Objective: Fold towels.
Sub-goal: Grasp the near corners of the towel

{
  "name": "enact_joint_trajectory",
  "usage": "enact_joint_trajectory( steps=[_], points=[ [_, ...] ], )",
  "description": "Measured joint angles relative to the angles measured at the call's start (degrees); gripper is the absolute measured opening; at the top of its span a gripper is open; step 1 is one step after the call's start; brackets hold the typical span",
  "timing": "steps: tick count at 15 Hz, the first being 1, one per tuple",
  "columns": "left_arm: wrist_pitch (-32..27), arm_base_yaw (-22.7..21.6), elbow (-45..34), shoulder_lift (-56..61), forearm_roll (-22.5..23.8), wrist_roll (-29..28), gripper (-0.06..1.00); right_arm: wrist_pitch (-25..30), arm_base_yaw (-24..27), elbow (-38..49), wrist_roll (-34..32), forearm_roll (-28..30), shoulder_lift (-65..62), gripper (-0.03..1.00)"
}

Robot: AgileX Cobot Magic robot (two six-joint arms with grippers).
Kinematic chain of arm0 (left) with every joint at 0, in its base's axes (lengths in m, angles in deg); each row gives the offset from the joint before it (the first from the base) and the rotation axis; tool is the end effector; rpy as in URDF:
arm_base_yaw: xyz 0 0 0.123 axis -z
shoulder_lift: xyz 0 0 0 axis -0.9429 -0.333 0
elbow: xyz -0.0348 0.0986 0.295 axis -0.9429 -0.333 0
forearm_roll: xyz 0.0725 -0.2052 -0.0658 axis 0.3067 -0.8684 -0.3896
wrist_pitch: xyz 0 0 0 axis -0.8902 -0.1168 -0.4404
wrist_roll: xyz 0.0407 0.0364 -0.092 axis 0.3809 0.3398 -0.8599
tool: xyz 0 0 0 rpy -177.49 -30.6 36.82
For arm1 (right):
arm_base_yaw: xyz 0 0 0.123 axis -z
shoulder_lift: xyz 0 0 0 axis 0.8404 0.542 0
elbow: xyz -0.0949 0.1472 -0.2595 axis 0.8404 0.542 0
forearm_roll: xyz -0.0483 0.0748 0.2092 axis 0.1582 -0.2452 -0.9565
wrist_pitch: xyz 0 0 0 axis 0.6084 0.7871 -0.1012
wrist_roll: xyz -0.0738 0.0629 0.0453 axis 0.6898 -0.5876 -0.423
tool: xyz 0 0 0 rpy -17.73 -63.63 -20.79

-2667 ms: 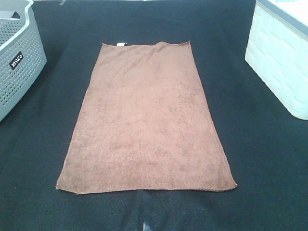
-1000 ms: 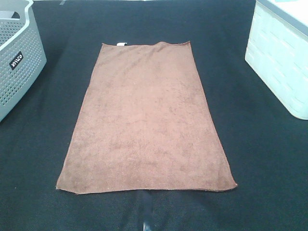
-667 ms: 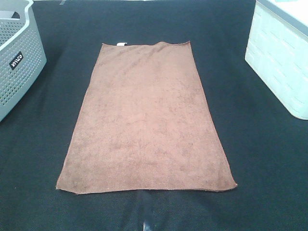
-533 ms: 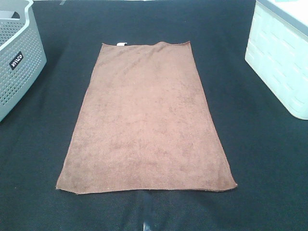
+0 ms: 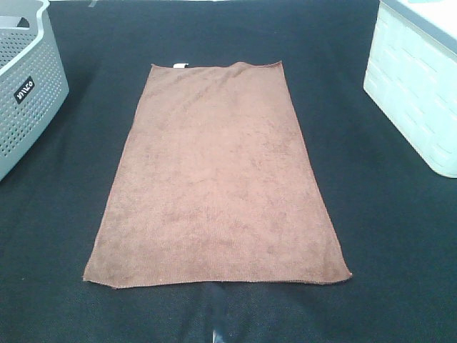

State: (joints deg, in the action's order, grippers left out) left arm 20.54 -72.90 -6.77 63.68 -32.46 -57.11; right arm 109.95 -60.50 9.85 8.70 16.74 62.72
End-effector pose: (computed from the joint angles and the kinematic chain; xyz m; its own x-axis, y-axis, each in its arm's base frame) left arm -0.0409 -0.0080 0.2589 -0.4417 0.0661 -0.8947 0.0493 0.9976 0.0494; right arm -0.0427 0.0033 0.2594 -0.4372 -0.1092 -0.8927 -0.1434 0.9884 -0.0507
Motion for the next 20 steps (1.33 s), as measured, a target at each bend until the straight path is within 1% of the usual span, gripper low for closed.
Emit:
enact_joint_trajectory(
  steps=[2, 3, 4, 5, 6, 7, 8, 9, 11, 12, 13, 14, 16, 17, 19, 20],
  points=[
    [0.57, 0.0, 0.23, 0.0, -0.06, -0.4, 0.9, 0.0, 0.0, 0.0, 0.0, 0.0, 0.0, 0.81],
    [3.44, 0.0, 0.69, -0.46, -0.23, -1.09, 0.9, -0.4, 0.0, -0.17, -0.17, 0.0, 0.86, 0.8],
    [10.2, 0.0, 0.69, -2.64, -0.92, -1.32, 0.9, -2.46, 0.0, -0.69, -1.49, 0.0, 3.67, 0.78],
    [15.99, 0.0, 0.23, -5.21, -2.64, -1.55, 0.9, -4.7, 0.0, -1.03, -2.92, 0.0, 6.7, 0.77],
    [20.68, 0.0, -0.74, -8.65, -5.39, -1.55, 0.9, -7.1, 0.0, -1.03, -3.9, 0.0, 10.37, 0.77],
    [24.92, 0.0, -1.66, -12.49, -9.34, -1.55, 0.9, -9.05, 0.0, -1.03, -4.64, -0.34, 14.15, 0.77],
    [27.56, 0.0, -2.18, -17.02, -13.18, -1.55, 0.9, -10.94, 0.0, -1.03, -4.93, -1.32, 17.76, 0.77],
    [28.99, 0.0, -2.29, -22.57, -16.96, -1.49, 0.9, -12.55, 0.0, -1.32, -4.98, -3.09, 23.09, 0.77],
    [30.02, 0.0, -2.29, -34.43, -24.64, 0.29, 0.9, -13.41, 0.0, -3.21, -4.98, -6.36, 33.06, 0.77],
    [30.14, 0.0, -2.29, -43.54, -31.57, 5.61, 0.9, -13.69, 0.0, -5.44, -4.76, -8.31, 40.68, 0.77],
    [30.14, 0.0, -2.29, -43.54, -31.57, 5.61, 0.9, -13.69, 0.0, -5.44, -4.76, -8.31, 40.68, 0.77],
    [29.97, 0.0, -2.29, -49.27, -36.44, 10.31, 0.9, -14.21, 0.0, -6.82, -4.3, -9.11, 45.55, 0.77],
    [28.99, 0.0, -2.29, -60.79, -47.44, 21.72, 0.9, -14.67, 0.0, -9.17, -2.75, -10.71, 55.92, 0.77],
    [28.65, 0.0, -2.29, -68.3, -55.41, 29.85, 0.9, -14.95, 0.0, -10.49, -2.29, -11.92, 63.48, 0.77],
    [27.85, 0.0, -2.29, -77.41, -65.43, 40.45, 0.9, -17.25, 0.0, -11.06, 0.52, -14.73, 73.17, 0.76],
    [27.56, 0.0, -2.29, -80.9, -69.44, 44.92, 0.9, -18.62, 0.0, -11.12, 2.58, -17.02, 77.23, 0.76]
  ],
)
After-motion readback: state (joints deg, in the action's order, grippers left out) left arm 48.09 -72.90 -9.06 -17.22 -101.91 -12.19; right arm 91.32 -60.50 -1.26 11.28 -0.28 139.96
